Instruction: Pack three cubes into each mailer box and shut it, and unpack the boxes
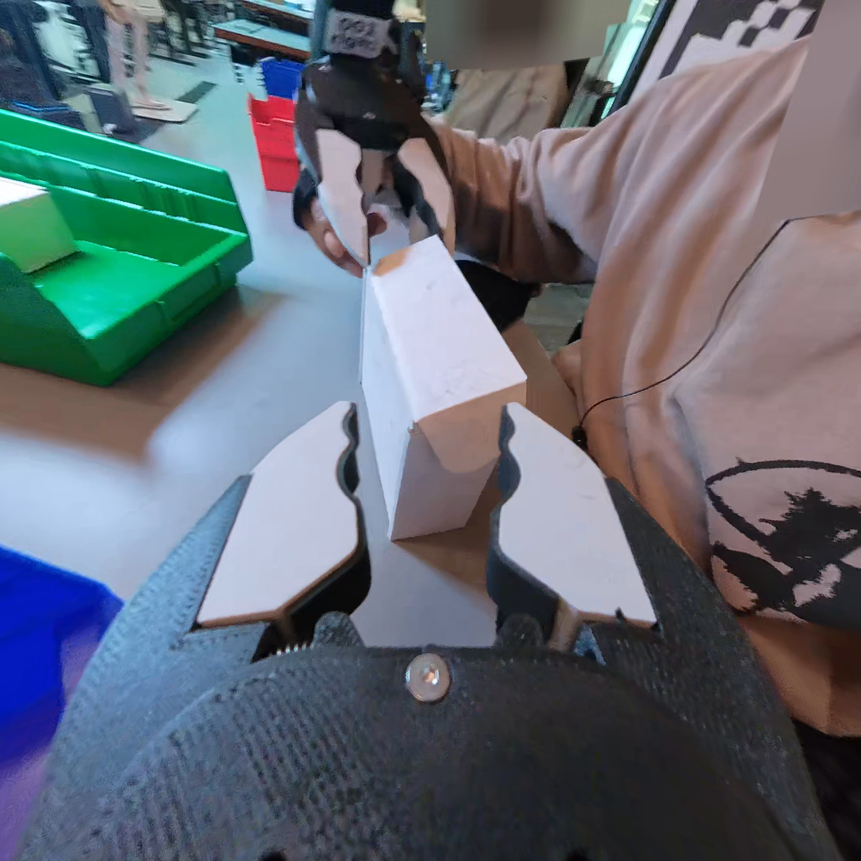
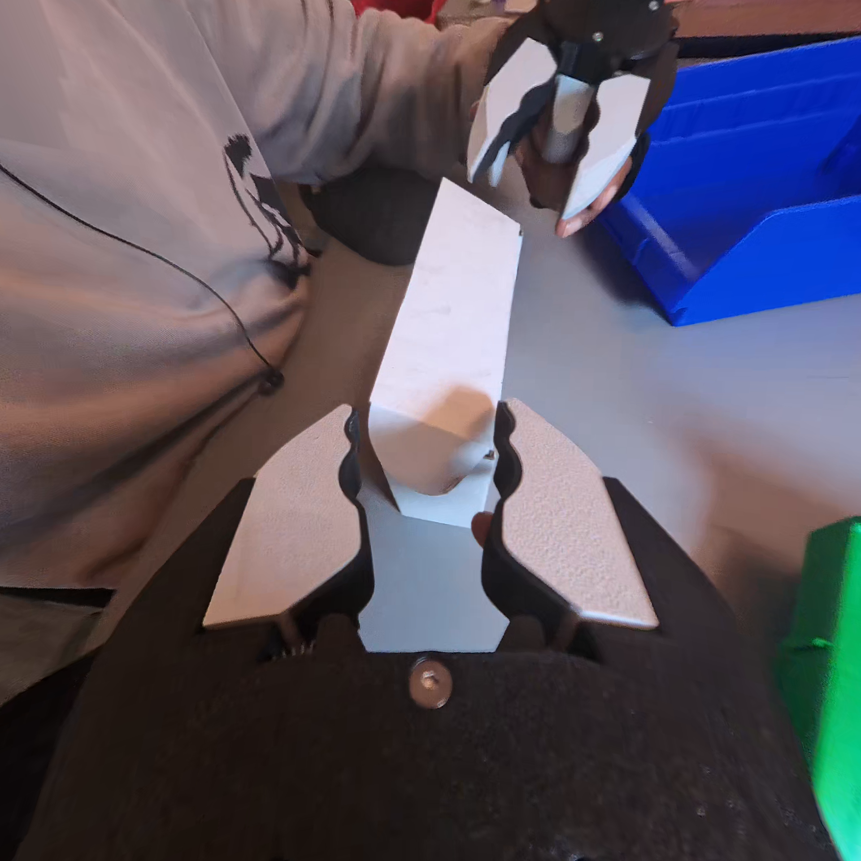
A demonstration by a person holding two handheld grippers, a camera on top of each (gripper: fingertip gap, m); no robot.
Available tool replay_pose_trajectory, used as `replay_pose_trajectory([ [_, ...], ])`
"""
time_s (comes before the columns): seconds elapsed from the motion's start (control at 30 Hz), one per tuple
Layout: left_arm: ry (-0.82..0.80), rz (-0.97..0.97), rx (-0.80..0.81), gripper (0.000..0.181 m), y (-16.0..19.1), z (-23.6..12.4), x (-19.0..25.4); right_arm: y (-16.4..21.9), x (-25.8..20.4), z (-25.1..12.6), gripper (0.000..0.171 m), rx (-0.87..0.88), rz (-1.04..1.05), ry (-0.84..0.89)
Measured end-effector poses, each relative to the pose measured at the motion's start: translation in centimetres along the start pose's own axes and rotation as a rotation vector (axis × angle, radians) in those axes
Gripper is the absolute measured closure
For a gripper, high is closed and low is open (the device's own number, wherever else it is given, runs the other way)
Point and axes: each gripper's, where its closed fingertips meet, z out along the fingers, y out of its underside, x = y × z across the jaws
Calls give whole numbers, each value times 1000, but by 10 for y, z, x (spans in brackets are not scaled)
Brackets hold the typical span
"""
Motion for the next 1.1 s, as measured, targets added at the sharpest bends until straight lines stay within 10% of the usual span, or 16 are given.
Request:
replay_pose_trajectory([
  [0.17,-151,73,-148,88,25,23,11,10,3,-6,110,-232,-242,190],
  [0.37,-303,225,-276,112,39,44,0,12,1,6,119,-331,-277,158],
  [0.83,-304,266,-243,114,40,37,3,-25,41,-8,142,222,843,-169],
  [1.1,-267,243,-229,115,41,31,1,-29,28,-9,140,322,636,-119],
])
